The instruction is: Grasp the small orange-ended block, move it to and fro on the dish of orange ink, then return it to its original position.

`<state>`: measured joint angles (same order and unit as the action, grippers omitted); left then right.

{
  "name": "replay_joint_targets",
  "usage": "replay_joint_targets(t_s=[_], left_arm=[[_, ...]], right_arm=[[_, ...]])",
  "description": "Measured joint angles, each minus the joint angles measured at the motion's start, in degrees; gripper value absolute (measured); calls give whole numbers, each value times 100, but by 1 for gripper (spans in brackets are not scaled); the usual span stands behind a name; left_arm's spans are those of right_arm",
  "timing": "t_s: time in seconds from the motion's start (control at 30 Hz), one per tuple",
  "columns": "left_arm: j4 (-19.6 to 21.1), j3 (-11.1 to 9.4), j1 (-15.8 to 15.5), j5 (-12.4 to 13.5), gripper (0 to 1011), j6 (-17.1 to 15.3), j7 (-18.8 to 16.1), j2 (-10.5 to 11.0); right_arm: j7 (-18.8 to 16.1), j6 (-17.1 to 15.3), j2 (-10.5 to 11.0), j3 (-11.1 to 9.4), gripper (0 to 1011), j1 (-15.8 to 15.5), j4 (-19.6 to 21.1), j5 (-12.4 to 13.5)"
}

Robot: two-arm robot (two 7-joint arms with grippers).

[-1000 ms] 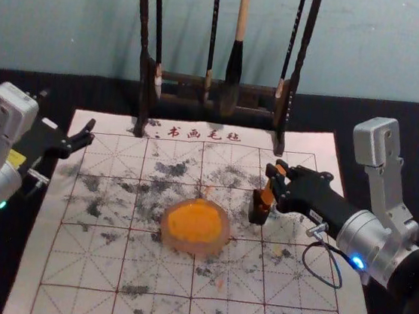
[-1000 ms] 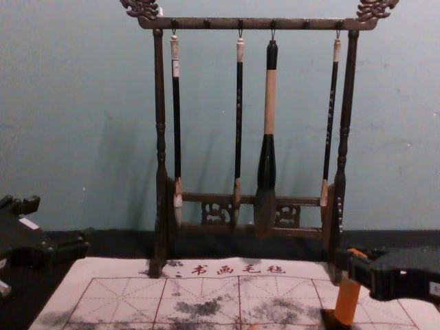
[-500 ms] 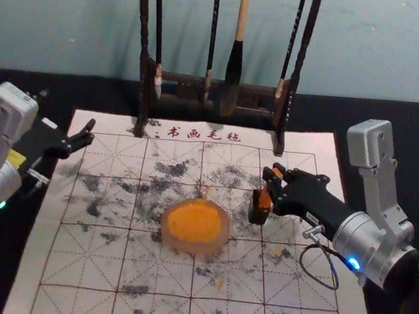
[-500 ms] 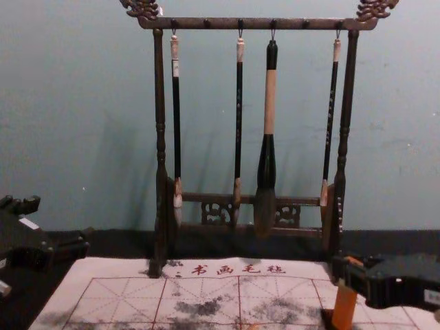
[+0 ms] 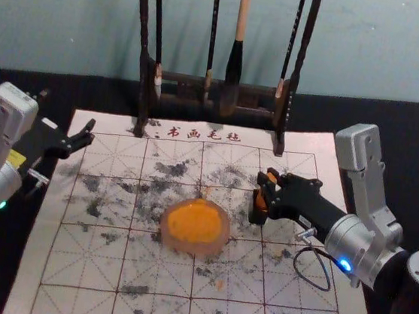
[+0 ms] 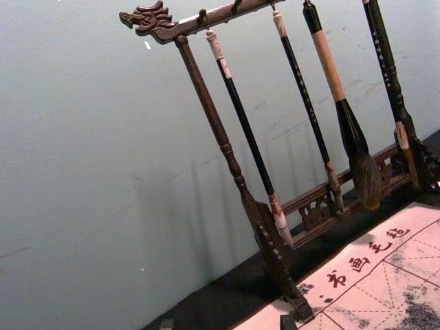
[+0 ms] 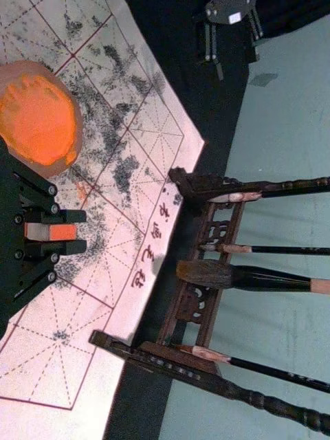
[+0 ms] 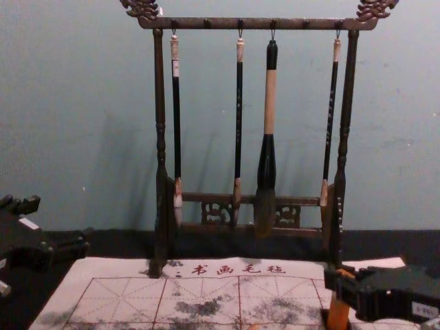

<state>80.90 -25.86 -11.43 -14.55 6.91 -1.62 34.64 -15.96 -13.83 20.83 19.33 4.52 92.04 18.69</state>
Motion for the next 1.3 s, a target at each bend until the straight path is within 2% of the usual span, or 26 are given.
replay_joint_targets(t_s=[0.43, 1.03, 1.17, 1.2, 1.23, 1.27, 1.3], left_arm=[[0, 0, 0, 0, 1002, 0, 0, 0], [0, 0, 0, 0, 1001, 0, 0, 0], [0, 0, 0, 0, 1001, 0, 0, 0], [0, 0, 0, 0, 1001, 0, 0, 0], [0, 0, 0, 0, 1001, 0, 0, 0], [0, 0, 0, 0, 1001, 0, 0, 0], [0, 0, 0, 0, 1001, 0, 0, 0]], right_arm=[[19, 12, -94, 9, 126, 31, -179, -171], [10, 15, -111, -5, 129, 16, -198, -191], [11, 15, -109, -5, 266, 15, -196, -189], [12, 16, -109, -5, 266, 16, -196, -189], [13, 15, -109, -5, 327, 16, -195, -189], [13, 15, -109, -5, 327, 16, -195, -189], [13, 15, -108, -5, 380, 15, -194, -189]])
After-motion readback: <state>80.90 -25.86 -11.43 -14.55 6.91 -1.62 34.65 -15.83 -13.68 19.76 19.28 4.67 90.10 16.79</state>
